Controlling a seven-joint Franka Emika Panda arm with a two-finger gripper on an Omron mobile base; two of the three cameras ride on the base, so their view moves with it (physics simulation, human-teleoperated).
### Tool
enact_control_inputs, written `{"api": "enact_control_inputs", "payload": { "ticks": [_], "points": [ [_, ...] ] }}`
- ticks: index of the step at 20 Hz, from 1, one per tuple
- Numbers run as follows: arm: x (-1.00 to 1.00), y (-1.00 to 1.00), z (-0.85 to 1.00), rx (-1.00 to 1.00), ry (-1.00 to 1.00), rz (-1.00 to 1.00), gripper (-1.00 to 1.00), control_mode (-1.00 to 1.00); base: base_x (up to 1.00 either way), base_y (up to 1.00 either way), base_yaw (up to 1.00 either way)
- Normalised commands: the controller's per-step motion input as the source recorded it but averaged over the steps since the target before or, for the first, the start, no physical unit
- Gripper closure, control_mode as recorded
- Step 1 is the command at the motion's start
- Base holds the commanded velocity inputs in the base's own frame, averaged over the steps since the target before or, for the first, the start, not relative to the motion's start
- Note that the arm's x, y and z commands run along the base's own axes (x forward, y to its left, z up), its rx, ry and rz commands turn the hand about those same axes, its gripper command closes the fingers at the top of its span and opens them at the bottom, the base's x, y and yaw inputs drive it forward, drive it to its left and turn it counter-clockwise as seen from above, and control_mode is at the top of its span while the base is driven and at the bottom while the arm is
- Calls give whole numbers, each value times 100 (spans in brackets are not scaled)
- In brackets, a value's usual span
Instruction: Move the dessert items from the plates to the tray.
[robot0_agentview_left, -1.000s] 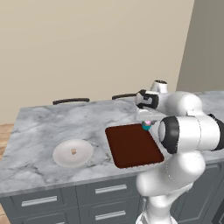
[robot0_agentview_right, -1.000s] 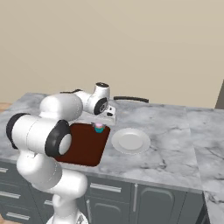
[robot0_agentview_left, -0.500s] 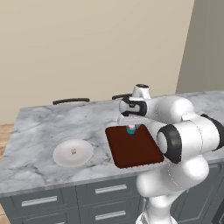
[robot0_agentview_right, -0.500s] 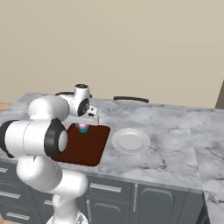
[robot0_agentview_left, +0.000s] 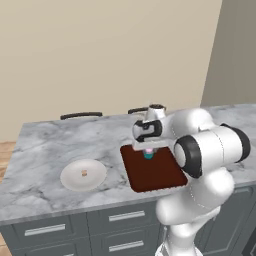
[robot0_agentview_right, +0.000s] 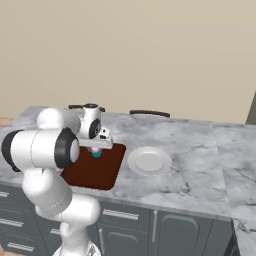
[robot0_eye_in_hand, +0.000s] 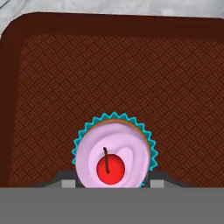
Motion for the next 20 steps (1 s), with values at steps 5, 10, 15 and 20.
{"api": "enact_control_inputs", "payload": {
  "ticks": [5, 10, 15, 20],
  "points": [
    [2, 0, -22, 0, 0, -1, 100, -100, 0, 0, 0],
    [2, 0, -17, 0, 0, 0, 100, -100, 0, 0, 0],
    [0, 0, 0, 0, 0, 0, -100, -100, 0, 0, 0],
    [0, 0, 0, 0, 0, 0, -100, -100, 0, 0, 0]
  ]
}}
